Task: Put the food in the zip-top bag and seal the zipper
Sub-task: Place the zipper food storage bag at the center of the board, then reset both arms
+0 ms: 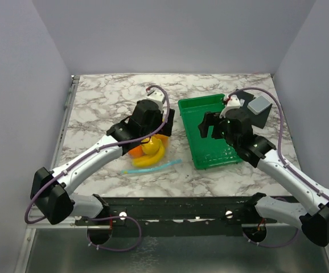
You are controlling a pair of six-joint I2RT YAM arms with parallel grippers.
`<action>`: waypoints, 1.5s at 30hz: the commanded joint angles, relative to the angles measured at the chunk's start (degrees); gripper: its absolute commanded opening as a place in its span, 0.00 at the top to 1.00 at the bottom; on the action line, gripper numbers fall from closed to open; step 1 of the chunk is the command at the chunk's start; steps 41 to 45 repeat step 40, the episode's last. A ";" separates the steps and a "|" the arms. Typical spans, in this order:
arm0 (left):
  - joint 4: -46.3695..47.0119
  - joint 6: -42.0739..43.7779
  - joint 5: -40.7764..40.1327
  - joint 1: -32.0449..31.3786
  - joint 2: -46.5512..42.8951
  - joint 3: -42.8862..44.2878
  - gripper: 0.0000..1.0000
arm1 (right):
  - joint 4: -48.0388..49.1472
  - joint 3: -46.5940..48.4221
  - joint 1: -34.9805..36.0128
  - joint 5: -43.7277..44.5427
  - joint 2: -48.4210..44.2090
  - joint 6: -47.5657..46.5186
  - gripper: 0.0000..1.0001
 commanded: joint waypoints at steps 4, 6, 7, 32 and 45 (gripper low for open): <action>-3.20 -2.61 2.47 12.16 -2.01 0.87 0.01 | -0.34 1.43 -12.61 -13.88 -0.59 2.75 0.07; -3.31 -3.68 0.02 15.11 -3.15 0.13 0.01 | -0.05 0.82 -16.53 -17.77 -1.32 3.32 0.07; -3.18 -4.30 -0.55 16.51 -3.72 -0.45 0.01 | 0.19 0.22 -18.50 -19.10 -1.81 3.77 0.07; 0.80 -4.21 0.41 20.79 -18.97 -14.25 0.01 | 13.45 -16.83 -21.96 -20.82 -25.02 -1.43 0.05; 2.04 -2.93 5.35 20.82 -21.88 -15.20 0.01 | 14.11 -17.23 -21.94 -22.32 -26.96 -1.60 0.05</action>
